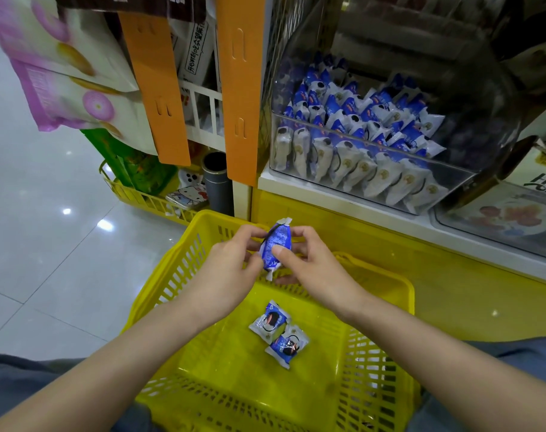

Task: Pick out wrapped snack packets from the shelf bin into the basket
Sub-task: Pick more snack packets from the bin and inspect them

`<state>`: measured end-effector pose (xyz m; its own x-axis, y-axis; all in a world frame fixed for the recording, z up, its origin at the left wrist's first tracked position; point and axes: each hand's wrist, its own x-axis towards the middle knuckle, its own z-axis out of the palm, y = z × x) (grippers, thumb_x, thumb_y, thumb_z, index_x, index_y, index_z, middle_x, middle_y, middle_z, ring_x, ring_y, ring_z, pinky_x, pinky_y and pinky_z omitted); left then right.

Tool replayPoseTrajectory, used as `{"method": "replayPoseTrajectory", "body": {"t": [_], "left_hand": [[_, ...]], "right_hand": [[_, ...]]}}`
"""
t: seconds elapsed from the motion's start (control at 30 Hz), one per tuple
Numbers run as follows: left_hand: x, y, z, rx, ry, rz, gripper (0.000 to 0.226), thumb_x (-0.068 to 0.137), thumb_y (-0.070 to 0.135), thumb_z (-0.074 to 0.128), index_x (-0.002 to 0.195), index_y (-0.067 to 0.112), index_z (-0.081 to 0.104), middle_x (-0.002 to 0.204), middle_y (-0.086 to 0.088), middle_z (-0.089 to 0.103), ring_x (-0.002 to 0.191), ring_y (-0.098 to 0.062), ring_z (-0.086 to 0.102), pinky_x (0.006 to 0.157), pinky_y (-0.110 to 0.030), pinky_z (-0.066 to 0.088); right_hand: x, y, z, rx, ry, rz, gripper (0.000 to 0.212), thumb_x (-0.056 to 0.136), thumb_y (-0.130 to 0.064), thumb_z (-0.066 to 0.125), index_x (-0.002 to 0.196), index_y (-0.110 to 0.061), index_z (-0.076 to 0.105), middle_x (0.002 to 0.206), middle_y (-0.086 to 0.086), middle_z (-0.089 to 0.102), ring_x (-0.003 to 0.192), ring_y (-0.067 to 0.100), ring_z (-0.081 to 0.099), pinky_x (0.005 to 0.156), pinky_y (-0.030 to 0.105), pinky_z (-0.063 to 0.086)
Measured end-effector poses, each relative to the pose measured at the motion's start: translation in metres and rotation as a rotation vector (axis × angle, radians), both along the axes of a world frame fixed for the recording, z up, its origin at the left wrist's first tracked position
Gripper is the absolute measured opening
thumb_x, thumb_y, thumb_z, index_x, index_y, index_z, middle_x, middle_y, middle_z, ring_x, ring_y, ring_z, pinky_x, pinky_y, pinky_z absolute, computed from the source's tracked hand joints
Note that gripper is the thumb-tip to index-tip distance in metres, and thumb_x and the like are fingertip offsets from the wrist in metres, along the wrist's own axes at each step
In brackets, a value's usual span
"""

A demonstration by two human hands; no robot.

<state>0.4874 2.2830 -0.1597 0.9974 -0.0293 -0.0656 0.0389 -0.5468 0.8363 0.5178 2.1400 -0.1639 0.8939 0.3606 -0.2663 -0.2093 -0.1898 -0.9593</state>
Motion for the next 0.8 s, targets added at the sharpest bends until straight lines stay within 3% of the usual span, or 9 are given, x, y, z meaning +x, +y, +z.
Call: {"method": "replayPoseTrajectory", "body": {"t": [0.1,0.17,0.23,0.37,0.47,0.53,0.63,0.73,0.8], "left_hand": [[-0.0027,-0.0023,0.0031,-0.193,0.076,0.054,0.022,0.094,0.026,0.048,0.115,0.023,0.051,0.105,0.001,0.066,0.091,-0.014,0.064,0.083,-0.042,0.052],[-0.0035,-0.0038,0.0037,-0.27,0.099,0.082,0.022,0.091,0.034,0.049,0.112,0.027,0.05,0.105,0.005,0.064,0.09,-0.01,0.064,0.082,-0.04,0.053],[-0.0032,-0.0046,0.0025,-0.263,0.077,0.087,0.024,0.09,0.035,0.051,0.112,0.027,0.05,0.103,0.009,0.062,0.082,-0.007,0.064,0.075,-0.035,0.055],[-0.0002,-0.0028,0.0018,-0.205,0.024,0.066,0.012,0.091,0.028,0.054,0.101,0.034,0.051,0.093,0.012,0.059,0.07,-0.01,0.061,0.061,-0.03,0.053],[0.0016,0.0017,0.0007,-0.142,-0.026,0.044,0.011,0.092,0.024,0.053,0.097,0.034,0.053,0.088,0.011,0.061,0.067,-0.009,0.06,0.061,-0.031,0.053],[0.0005,0.003,-0.0001,-0.093,-0.076,0.021,0.01,0.094,0.023,0.05,0.098,0.03,0.055,0.083,0.012,0.063,0.067,-0.004,0.06,0.059,-0.024,0.052],[-0.0002,0.0044,-0.0012,-0.094,-0.106,0.042,0.017,0.096,0.021,0.044,0.088,0.033,0.054,0.075,0.013,0.062,0.067,-0.001,0.059,0.056,-0.019,0.049],[0.0028,0.0018,0.0029,-0.274,0.025,0.114,0.026,0.099,0.022,0.037,0.087,0.024,0.059,0.081,-0.003,0.066,0.078,-0.019,0.063,0.069,-0.04,0.055],[0.0037,-0.0023,0.008,-0.493,0.133,0.17,0.034,0.099,0.03,0.033,0.086,0.023,0.064,0.079,0.0,0.071,0.074,-0.011,0.066,0.061,-0.029,0.056]], "right_hand": [[0.0013,-0.0003,0.0011,-0.094,-0.065,0.001,0.029,0.088,-0.025,0.061,0.109,-0.025,0.042,0.104,0.004,0.06,0.085,0.017,0.065,0.073,0.035,0.056],[-0.001,-0.0006,0.0011,-0.191,-0.176,0.01,0.037,0.084,-0.027,0.065,0.111,-0.026,0.04,0.094,-0.009,0.058,0.077,0.002,0.061,0.071,0.025,0.052],[-0.0048,0.0007,0.0014,-0.237,-0.23,0.027,0.039,0.083,-0.029,0.066,0.112,-0.026,0.04,0.088,-0.015,0.055,0.071,-0.006,0.057,0.066,0.016,0.049],[-0.0067,0.0022,0.0035,-0.195,-0.149,0.06,0.034,0.087,-0.028,0.061,0.117,-0.023,0.047,0.099,-0.005,0.061,0.087,0.015,0.064,0.07,0.033,0.056],[-0.0059,0.0016,0.0054,-0.161,-0.109,0.077,0.032,0.088,-0.025,0.059,0.117,-0.021,0.048,0.106,0.005,0.062,0.09,0.023,0.065,0.069,0.035,0.056],[-0.007,0.0005,0.0049,-0.163,-0.117,0.09,0.03,0.087,-0.027,0.06,0.115,-0.024,0.048,0.105,0.001,0.062,0.09,0.02,0.065,0.072,0.033,0.055],[-0.0082,0.0006,0.0045,-0.153,-0.133,0.084,0.033,0.084,-0.029,0.065,0.111,-0.03,0.046,0.101,-0.013,0.059,0.087,0.001,0.061,0.073,0.017,0.051],[-0.0075,0.0024,0.0074,-0.084,-0.074,0.064,0.046,0.08,-0.027,0.069,0.115,-0.028,0.038,0.105,-0.016,0.052,0.078,-0.005,0.063,0.069,0.013,0.051],[-0.0076,0.002,0.0104,-0.119,-0.112,0.052,0.056,0.077,-0.029,0.072,0.117,-0.028,0.033,0.105,-0.016,0.052,0.076,-0.01,0.062,0.071,0.014,0.052]]}}
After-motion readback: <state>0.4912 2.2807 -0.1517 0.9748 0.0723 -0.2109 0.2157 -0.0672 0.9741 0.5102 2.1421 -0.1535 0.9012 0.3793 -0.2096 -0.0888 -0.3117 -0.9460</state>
